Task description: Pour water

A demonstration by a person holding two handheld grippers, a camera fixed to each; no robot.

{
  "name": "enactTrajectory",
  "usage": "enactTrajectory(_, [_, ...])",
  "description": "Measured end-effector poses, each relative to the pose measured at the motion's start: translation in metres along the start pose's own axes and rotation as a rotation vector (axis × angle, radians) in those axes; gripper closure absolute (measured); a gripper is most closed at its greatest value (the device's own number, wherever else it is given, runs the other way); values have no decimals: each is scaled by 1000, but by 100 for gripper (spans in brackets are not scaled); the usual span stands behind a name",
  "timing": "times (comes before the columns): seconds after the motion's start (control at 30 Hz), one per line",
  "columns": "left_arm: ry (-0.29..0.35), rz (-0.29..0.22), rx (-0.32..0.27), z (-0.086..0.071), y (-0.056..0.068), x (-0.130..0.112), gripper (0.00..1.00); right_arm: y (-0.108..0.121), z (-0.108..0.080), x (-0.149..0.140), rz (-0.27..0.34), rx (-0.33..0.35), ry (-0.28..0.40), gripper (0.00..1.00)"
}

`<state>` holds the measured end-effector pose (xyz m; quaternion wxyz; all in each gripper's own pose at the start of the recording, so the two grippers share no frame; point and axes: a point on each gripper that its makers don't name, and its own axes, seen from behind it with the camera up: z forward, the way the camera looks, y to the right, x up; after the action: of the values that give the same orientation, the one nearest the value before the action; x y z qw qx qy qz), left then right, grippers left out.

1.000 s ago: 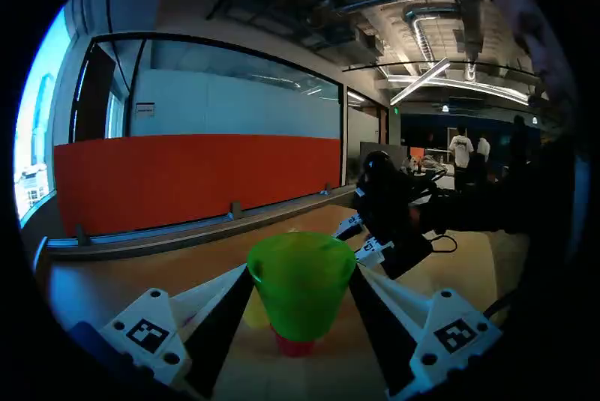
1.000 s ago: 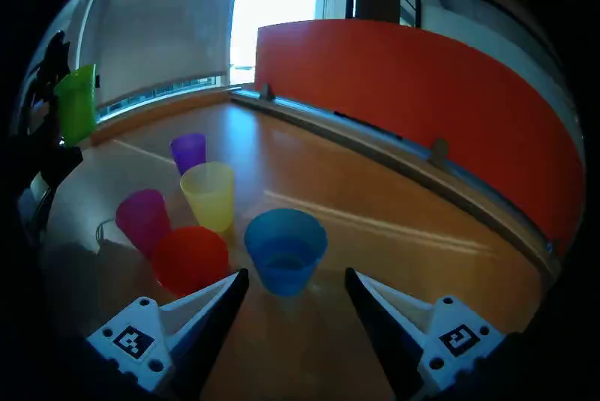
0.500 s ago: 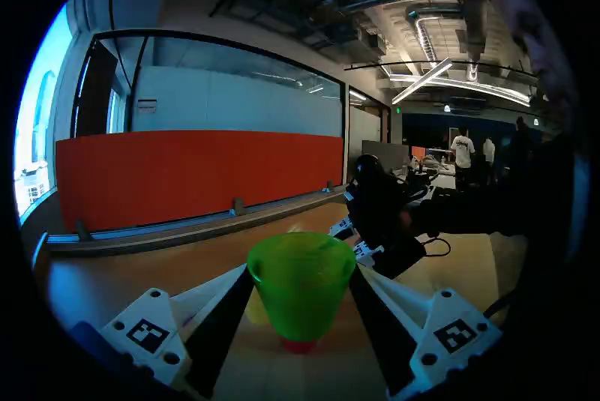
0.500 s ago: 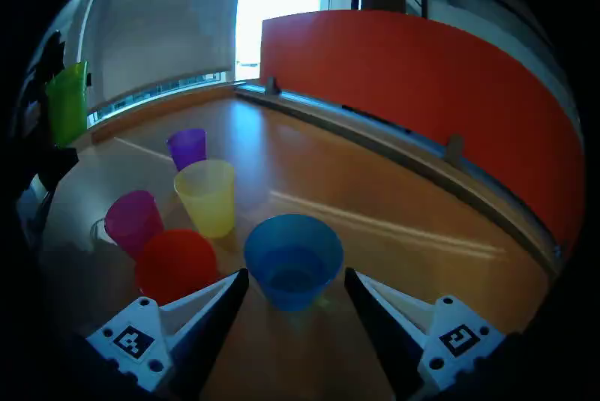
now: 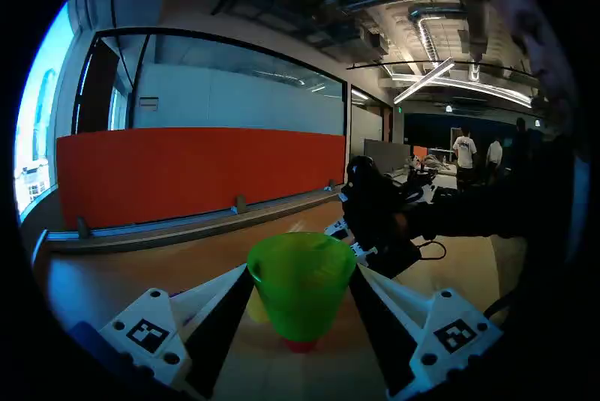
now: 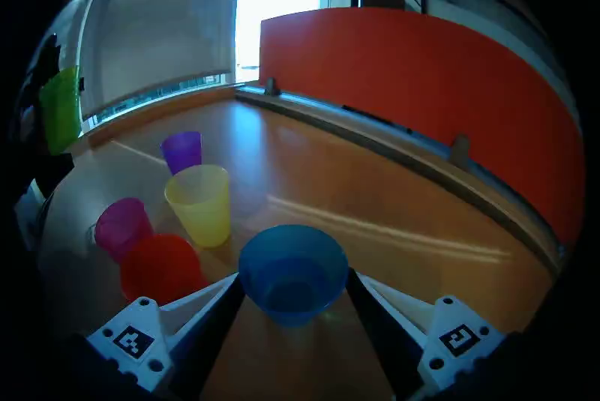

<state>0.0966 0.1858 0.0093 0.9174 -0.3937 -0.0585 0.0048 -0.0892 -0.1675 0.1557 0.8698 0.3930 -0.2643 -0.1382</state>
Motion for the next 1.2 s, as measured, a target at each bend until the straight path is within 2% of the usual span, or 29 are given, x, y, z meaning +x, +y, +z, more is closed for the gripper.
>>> enactTrajectory(0.3, [0, -4, 1, 0, -2, -1, 13, 0, 5, 0, 5, -1, 1, 1])
enactTrajectory(0.53, [1, -7, 2, -1, -4, -3, 13, -3, 7, 0, 7, 6, 0, 9])
enactTrajectory(0.77, [1, -10, 7, -1, -7, -7, 13, -3, 7, -1, 13, 2, 3, 11])
enactTrajectory(0.97, [4, -11, 9, -2, -7, -4, 13, -4, 1, 2, 8, -8, 13, 11])
enactTrajectory(1.2, [10, 4, 9, -4, -1, 3, 13, -6, -18, 24, 16, -26, 78, 11])
